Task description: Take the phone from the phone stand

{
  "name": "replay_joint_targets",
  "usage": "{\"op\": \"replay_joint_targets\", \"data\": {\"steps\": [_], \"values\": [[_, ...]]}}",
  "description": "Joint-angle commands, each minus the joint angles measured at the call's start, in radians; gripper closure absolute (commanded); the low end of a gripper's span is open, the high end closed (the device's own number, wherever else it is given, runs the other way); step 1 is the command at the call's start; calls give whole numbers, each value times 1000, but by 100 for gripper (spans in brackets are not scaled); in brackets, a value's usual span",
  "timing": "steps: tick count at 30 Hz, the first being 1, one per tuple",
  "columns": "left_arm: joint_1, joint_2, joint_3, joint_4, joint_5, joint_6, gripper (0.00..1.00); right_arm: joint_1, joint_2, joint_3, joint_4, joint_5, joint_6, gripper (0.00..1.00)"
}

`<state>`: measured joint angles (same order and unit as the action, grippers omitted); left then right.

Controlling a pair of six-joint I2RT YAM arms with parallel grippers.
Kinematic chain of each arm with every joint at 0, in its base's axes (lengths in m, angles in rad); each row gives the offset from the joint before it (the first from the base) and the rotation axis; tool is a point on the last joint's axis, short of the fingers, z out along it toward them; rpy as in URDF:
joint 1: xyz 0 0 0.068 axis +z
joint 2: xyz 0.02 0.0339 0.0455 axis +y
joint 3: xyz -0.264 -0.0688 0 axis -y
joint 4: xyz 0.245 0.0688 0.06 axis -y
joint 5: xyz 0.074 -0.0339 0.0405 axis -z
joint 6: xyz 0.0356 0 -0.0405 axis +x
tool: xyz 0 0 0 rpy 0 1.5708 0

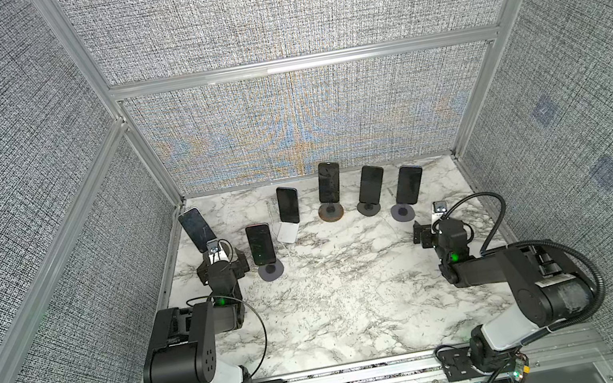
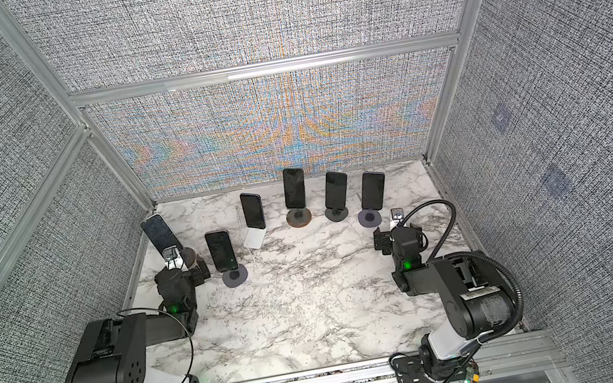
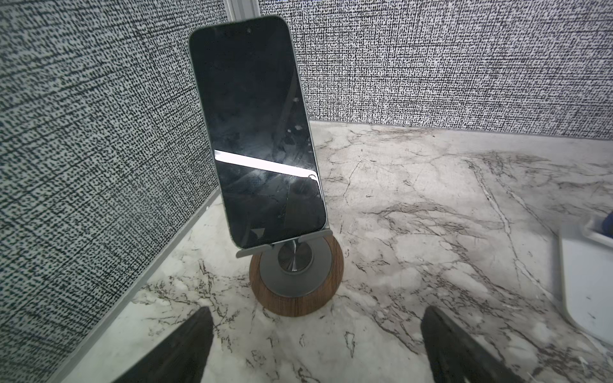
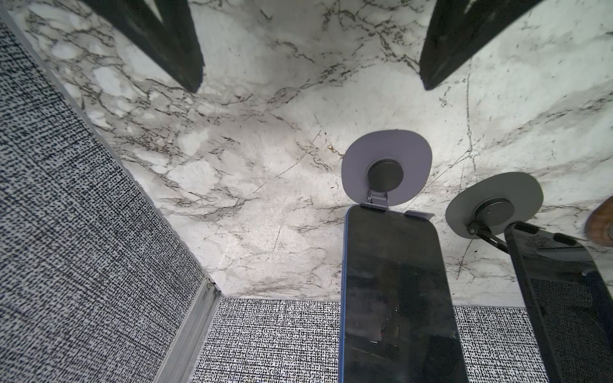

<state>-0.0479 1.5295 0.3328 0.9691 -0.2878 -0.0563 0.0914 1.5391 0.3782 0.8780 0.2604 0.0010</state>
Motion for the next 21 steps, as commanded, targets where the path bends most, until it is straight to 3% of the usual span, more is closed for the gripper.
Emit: {"op": "replay_joint_targets", "data": {"steps": [1,15,17,21], "values": [[1,3,4,11,1,6,1,0,2,2,9,3,2,1],[3,-29,-11,28,15,19,3,-3,-25,1,-8,1,-1,1],[2,-157,-25,-53,4,18,3,2,-106,28,-129,-16,-14,1],[1,-487,31,-406,-10,5,1,23,-297,185,-631,57,72,1]]}}
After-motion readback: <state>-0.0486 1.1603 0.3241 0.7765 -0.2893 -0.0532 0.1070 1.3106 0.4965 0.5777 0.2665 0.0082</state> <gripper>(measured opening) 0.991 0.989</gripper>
